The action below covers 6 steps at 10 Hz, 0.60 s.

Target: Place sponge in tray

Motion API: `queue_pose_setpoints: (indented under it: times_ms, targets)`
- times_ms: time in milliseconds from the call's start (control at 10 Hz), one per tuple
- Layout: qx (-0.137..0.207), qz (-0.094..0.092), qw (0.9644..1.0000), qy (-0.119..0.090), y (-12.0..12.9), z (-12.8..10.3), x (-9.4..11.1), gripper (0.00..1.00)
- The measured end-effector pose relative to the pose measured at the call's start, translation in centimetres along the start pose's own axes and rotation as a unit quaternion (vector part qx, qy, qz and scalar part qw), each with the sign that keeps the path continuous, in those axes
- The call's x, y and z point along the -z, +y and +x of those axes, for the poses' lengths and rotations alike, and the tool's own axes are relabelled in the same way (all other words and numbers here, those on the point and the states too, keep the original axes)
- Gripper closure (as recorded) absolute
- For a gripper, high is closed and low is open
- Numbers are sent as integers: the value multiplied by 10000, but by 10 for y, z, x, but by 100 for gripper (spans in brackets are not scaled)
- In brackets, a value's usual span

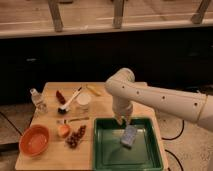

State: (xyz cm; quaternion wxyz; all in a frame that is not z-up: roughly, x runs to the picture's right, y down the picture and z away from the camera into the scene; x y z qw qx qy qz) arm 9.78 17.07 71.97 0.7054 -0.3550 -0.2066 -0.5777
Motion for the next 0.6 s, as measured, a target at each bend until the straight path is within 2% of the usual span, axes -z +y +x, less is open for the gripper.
queue_pose_setpoints:
  times_ms: [600]
  targets:
    - [27, 15, 10000, -9, -2, 0, -1, 68]
